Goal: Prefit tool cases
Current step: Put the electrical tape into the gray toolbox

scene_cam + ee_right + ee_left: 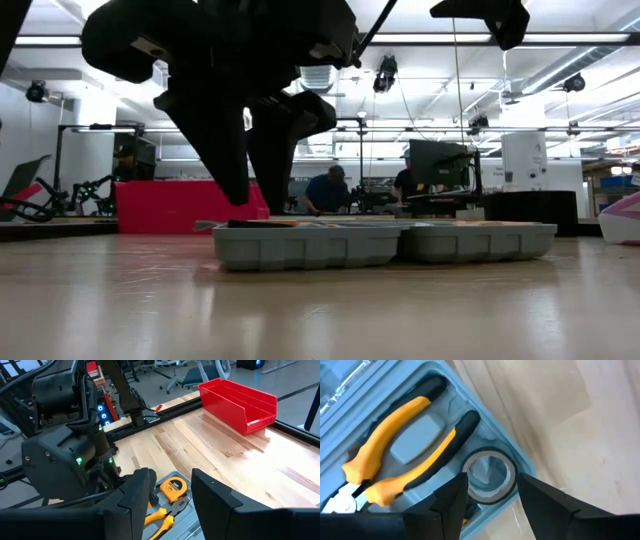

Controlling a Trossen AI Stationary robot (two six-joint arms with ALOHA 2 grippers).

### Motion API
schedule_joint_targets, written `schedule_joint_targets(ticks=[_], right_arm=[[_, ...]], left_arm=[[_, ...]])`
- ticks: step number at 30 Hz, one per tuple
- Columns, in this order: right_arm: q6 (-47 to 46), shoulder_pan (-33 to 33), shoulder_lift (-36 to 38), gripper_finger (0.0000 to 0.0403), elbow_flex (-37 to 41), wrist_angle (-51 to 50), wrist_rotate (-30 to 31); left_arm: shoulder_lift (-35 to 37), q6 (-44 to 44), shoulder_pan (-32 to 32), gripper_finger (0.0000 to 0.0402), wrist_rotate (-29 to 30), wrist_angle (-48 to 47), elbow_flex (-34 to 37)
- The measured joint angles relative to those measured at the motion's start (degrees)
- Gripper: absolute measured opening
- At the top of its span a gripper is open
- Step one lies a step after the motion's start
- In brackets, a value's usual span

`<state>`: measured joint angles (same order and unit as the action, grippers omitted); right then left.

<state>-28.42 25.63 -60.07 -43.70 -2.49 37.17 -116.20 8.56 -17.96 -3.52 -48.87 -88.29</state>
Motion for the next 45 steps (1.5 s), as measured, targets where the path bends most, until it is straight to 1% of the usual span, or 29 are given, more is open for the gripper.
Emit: schedule_joint_targets(ticks=[4,9,16,20,23,26,30,33,37,40,45], right_arm=[[-0.02,0.00,0.00,0.0120,0.00,0.12,0.02],[-0.43,0.00,0.00,0.0122,0.00,0.11,0.02],[-0.74,0.00,-0.02,0.0132,0.00,0.02,-0.06],[-0.77,0.00,-0.01,0.0131,0.00,0.00,-0.06],[-0.89,0.00,-0.02,0.0126,0.00,-0.10,-0.06],[-0.94,0.00,-0.02,0.0121,0.00,-0.19,-0.04],[-0.94,0.00,-0.02,0.0117,0.00,-0.16,-0.04],[-0.94,0.00,-0.02,0.0117,0.00,-0.19,-0.06],[-0.94,0.00,-0.02,0.0124,0.00,-0.18,-0.04],[-0.94,0.00,-0.02,0.0129,0.00,-0.16,-0.02],[-0.94,0.00,-0.02,0.0133,0.00,-0.19,0.00]], left_arm=[[-0.88,0.92,0.11,0.0174,0.21,2.41,1.66],[-2.15,1.04,0.35,0.0168,-0.36,5.47,2.01],[-1.89,0.93,0.50,0.0165,2.44,6.66,1.89],[-0.86,-0.75,0.52,0.0169,3.21,4.25,-0.01],[-0.44,-2.21,0.59,0.0172,3.18,-0.69,-2.77],[-0.44,-3.87,0.57,0.0169,3.09,-3.72,-5.02],[-0.35,-4.48,0.50,0.0160,3.01,-3.86,-5.84],[-0.35,-4.66,0.52,0.0154,1.88,-3.15,-4.46],[-0.76,-4.83,0.43,0.0144,-0.31,1.57,-0.69],[-0.92,-4.83,0.42,0.0138,-0.47,8.37,3.27],[-0.58,-4.86,0.42,0.0133,-0.55,11.68,6.43]])
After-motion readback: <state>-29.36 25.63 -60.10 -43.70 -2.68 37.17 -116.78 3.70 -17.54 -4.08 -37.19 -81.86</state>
